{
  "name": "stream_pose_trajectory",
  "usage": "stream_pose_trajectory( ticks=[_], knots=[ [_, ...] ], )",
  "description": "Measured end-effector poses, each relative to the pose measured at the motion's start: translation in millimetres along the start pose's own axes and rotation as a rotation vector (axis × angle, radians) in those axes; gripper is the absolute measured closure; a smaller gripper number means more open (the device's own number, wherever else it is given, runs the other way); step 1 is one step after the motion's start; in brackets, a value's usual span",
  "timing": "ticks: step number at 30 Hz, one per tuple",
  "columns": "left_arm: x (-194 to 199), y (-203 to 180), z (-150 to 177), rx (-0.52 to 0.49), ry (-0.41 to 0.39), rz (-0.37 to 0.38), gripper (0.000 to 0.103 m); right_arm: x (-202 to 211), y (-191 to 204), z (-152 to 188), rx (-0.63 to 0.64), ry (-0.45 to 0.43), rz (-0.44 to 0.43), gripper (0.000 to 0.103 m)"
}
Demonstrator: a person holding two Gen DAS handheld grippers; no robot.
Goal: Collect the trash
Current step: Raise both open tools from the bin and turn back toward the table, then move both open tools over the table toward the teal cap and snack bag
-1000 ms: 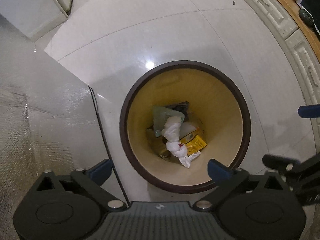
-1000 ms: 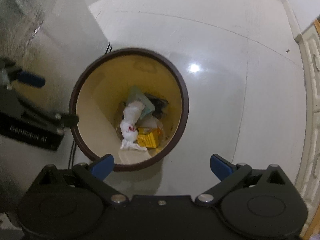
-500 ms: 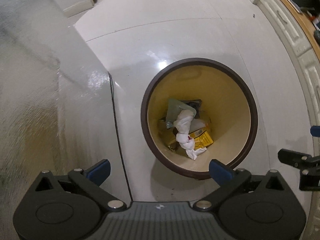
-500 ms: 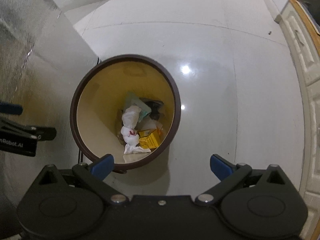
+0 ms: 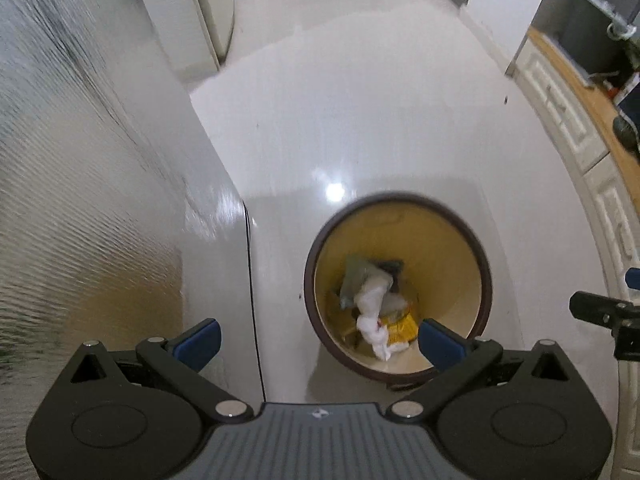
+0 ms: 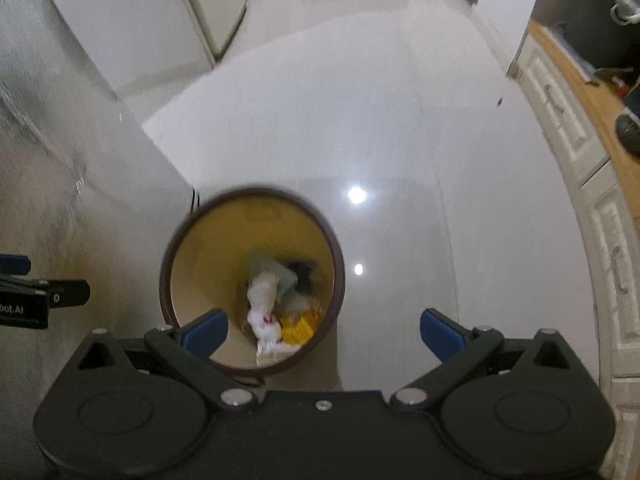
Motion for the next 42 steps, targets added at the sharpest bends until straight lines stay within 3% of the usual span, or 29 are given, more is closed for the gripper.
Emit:
stream_pose_trajectory(
  ticks=[18, 26, 42],
  knots=[
    [154.6, -1.8, 13.0, 0.030, -0.346, -0.009, 0.000, 141.3, 14.2, -3.5, 0.010, -0.326, -0.010, 0.000],
    [214.8, -10.5, 25.5, 0.019, -0.474, -0.025, 0.000, 198.1, 25.8, 1.5, 0.047, -0.462, -0.015, 0.000],
    [330.5, 10.5, 67.0, 0.075, -0.705, -0.022, 0.000, 310.8, 51.9, 16.2, 0.070, -0.706, -0.089, 0.000]
  ],
)
Point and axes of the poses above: each gripper's, at about its wrist camera, not at the fingertips, and x roughly against the way its jaws point, y to its left, z to its underside, the point moved 6 cm from there along -x, roughly the way its jaws point, and after that the axes turned 7 degrees about y, right-handed, at the moved point
